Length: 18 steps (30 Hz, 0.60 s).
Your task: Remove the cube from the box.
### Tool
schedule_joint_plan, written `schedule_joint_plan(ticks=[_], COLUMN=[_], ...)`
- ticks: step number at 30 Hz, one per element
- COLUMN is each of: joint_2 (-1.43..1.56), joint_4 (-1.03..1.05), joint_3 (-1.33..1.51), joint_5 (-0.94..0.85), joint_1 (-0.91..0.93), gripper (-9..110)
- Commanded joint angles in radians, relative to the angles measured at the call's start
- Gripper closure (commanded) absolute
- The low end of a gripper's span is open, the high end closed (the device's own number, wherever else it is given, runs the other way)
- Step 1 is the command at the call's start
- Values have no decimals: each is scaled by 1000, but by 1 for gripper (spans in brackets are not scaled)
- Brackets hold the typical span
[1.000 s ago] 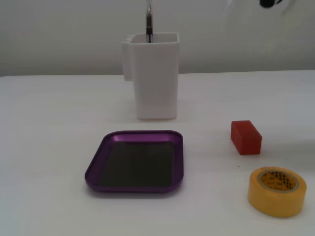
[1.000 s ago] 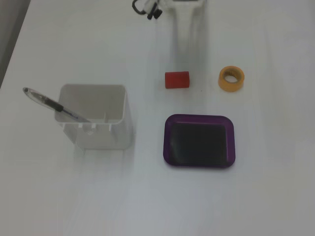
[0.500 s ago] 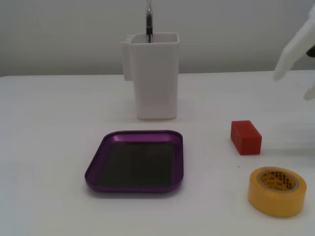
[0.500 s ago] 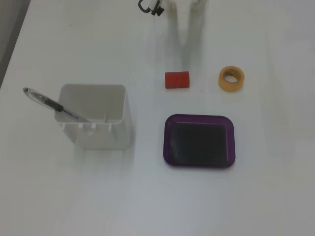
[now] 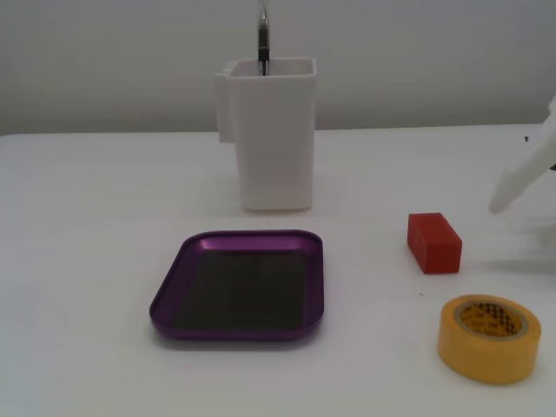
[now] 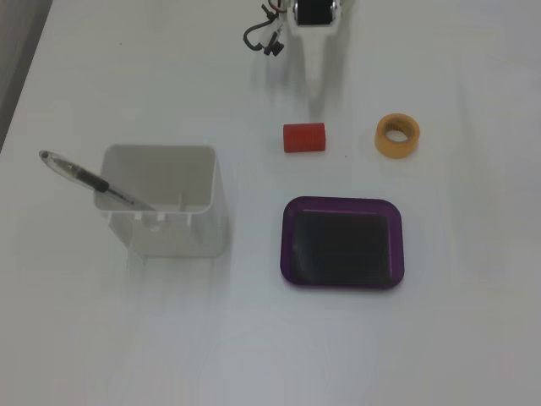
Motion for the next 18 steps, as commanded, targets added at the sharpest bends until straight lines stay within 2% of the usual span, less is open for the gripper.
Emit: schedule_joint_plan(ticks=[1,4,8,18], joint_2=[89,89,87,84], joint_4=[3,0,0,-9], joint_3=[20,60,77,80], joint_5=[6,6,6,11], joint_1=[0,0,0,-6], gripper=[87,89,103,102])
